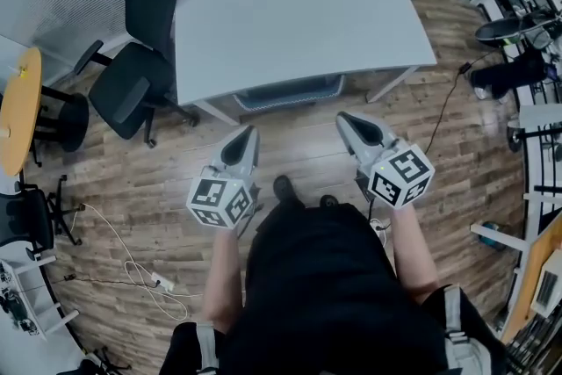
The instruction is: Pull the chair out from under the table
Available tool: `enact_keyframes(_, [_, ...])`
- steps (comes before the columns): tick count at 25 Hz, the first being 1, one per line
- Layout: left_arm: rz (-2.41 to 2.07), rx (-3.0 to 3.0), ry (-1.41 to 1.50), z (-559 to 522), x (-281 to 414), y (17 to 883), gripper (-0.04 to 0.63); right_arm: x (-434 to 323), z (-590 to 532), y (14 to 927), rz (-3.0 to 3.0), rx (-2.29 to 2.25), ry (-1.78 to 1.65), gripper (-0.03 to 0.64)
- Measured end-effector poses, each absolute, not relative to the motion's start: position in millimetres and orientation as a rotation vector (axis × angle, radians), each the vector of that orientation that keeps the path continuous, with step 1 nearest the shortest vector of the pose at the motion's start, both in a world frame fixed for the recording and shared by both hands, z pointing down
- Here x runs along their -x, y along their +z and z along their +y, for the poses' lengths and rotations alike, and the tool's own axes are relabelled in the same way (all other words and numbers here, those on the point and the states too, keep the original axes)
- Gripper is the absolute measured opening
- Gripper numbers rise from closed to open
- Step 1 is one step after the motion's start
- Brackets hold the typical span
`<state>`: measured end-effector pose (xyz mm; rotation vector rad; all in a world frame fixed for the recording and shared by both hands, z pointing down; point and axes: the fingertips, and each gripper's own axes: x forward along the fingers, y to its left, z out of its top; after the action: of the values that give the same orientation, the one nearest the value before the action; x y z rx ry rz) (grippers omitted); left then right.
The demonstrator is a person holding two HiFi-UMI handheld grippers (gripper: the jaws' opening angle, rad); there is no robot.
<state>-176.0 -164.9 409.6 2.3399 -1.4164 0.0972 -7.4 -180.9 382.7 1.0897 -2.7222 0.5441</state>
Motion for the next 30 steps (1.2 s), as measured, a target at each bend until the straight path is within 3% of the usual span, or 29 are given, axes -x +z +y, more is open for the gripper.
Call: enact_keyframes(30, [-1.336, -2.329, 0.268, -203, 180, 451, 0.011, 30, -210, 427, -2.611, -0.956, 0.554, 0.003])
